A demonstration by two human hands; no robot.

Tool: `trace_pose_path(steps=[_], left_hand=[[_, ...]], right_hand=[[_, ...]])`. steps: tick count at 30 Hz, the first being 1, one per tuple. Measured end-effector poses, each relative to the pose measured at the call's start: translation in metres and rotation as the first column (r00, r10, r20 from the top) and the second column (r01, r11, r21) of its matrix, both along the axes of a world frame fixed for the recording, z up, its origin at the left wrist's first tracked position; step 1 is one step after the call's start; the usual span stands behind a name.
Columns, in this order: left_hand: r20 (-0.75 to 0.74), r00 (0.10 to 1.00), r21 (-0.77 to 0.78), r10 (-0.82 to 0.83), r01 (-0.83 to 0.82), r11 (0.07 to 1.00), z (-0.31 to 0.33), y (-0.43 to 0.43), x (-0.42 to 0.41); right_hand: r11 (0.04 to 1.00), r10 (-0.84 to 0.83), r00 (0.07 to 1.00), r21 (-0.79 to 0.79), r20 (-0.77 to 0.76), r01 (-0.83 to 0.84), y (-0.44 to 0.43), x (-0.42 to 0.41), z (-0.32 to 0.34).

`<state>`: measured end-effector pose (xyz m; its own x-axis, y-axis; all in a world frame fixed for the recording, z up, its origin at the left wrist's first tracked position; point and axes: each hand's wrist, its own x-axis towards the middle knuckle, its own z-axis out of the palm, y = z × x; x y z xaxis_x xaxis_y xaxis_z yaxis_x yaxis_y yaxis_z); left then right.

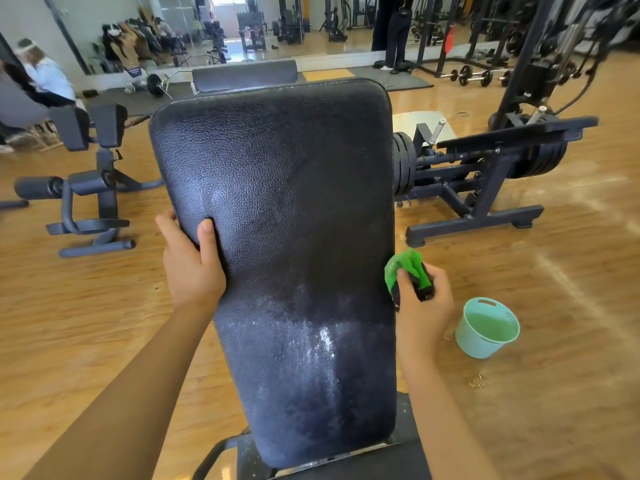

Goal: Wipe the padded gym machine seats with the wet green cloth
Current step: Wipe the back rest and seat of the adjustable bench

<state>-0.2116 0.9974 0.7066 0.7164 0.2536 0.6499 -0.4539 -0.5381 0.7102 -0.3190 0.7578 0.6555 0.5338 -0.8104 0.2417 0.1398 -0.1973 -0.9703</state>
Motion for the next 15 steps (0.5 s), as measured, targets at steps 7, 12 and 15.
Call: trace_pose_path(steps=[7,12,15], left_hand=[[0.007,1.000,0.007,-0.007,0.007,1.000,0.000,0.000,0.000],[0.002,1.000,-0.002,-0.008,0.008,1.000,0.000,-0.001,-0.001],[0.005,1.000,0.000,-0.010,0.010,1.000,0.000,0.000,-0.001]], right_hand=[[0.992,0.021,0.996,0.130,-0.082,-0.010,-0.002,-0.012,-0.029],[0.985,0.036,0.987,0.170,-0.156,-0.009,-0.006,-0.020,-0.050],[0.983,0.033,0.978,0.185,-0.204,0.006,-0.005,-0.026,-0.062]])
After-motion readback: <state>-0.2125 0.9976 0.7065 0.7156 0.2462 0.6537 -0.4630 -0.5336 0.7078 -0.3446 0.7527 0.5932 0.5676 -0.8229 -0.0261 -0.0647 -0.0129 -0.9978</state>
